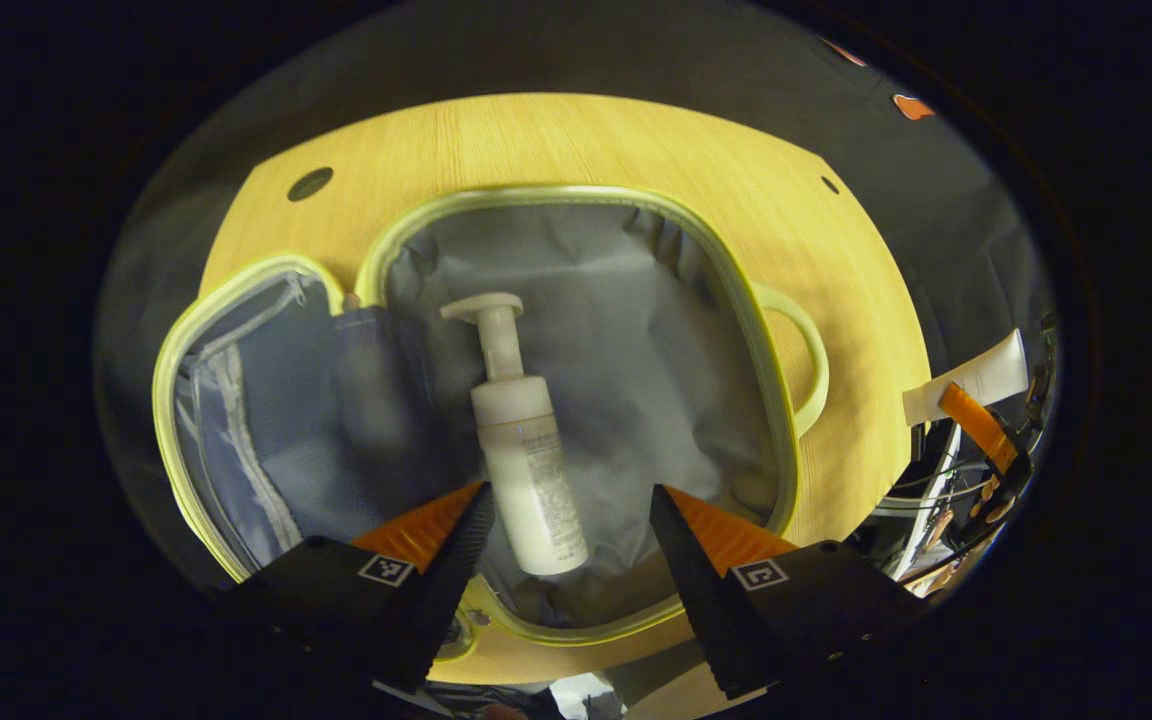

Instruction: First open the suitcase, pack the skin care products into it, and then close the suitcase.

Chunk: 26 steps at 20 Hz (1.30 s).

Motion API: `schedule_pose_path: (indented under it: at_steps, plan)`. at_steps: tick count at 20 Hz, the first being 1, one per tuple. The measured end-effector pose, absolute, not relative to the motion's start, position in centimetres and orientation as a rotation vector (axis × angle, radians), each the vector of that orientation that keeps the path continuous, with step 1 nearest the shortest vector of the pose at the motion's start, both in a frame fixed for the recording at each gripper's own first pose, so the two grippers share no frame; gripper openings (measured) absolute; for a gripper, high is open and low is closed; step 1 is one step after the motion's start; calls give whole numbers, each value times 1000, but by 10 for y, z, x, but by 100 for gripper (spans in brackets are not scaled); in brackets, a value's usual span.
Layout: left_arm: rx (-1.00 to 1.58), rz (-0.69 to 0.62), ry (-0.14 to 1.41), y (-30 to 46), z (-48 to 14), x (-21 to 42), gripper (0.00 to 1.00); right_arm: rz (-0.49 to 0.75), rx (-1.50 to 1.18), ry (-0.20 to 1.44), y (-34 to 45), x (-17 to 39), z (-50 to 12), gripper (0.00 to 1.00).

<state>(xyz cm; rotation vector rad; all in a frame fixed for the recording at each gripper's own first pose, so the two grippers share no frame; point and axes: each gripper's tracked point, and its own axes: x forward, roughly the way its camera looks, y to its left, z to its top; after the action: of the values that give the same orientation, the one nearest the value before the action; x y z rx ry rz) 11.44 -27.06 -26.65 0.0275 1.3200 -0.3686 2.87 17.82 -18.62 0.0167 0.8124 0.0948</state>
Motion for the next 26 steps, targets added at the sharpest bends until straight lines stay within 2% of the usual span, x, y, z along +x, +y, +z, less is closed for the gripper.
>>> schedule_pose_path:
  at_steps: [1,5,9,11,15,20,26]
  plan:
    - [39,-367,1273,-269,-256,116,99,114,11,804,186,32,-179,38]
    - [51,-388,1070,-266,-202,119,99,225,-14,786,233,43,-147,38]
    - [37,-358,933,-230,-158,110,99,352,-127,784,298,49,-131,38]
    - [14,-333,898,-206,-142,99,98,439,-146,842,340,39,-137,38]
    - [15,-241,863,-145,-138,73,99,555,-139,1081,402,12,-176,38]
    - [0,-152,849,-82,-139,49,99,539,-217,1361,419,-10,-255,38]
    - [-28,-84,889,-46,-151,28,98,438,-250,1485,415,13,-318,38]
